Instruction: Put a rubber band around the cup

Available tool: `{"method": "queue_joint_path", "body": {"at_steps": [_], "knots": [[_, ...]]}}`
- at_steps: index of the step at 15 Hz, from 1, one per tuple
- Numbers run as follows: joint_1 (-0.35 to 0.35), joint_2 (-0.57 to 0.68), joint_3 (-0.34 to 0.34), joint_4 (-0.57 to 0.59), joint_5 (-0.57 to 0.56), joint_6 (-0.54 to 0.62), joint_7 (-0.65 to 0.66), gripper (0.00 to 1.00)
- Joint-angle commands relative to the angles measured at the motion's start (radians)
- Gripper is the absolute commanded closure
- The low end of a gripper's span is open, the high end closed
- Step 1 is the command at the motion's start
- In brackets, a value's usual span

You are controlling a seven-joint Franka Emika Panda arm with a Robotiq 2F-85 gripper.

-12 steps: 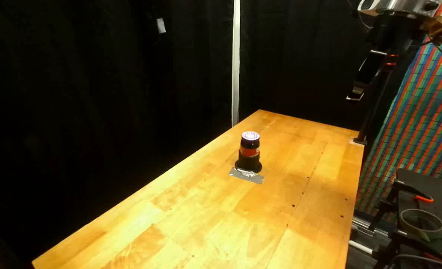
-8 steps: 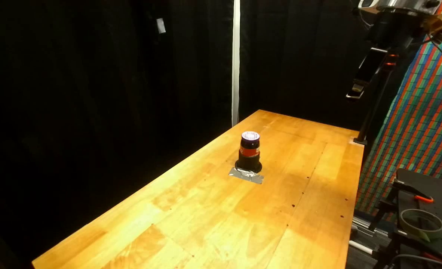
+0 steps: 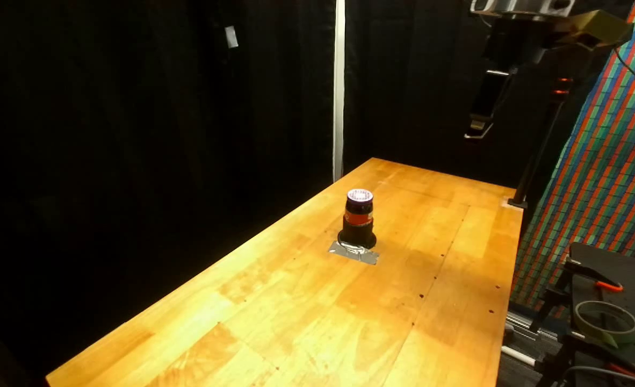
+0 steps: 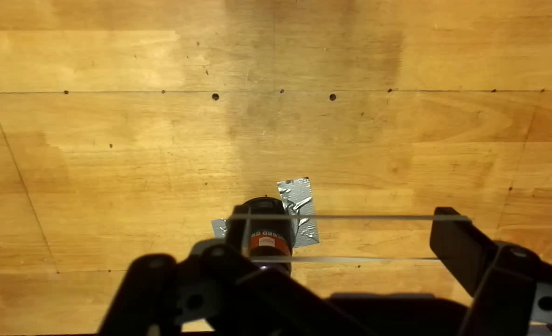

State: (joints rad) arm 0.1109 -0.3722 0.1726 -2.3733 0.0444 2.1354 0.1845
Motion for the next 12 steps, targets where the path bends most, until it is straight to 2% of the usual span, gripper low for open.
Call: {"method": "queue_joint_path", "body": {"at_steps": [1,7,12], "knots": [[-0.038,0.245,0.036,0.252,-0.127,-0.078,0.098,0.0],[-0.008,0.593,-0.024,0.578,-0.203,-0.027,0.116,0.0],[0.006,0.865,-0.093,0.846,-0.187,-0.04,0.078,0.0]]}}
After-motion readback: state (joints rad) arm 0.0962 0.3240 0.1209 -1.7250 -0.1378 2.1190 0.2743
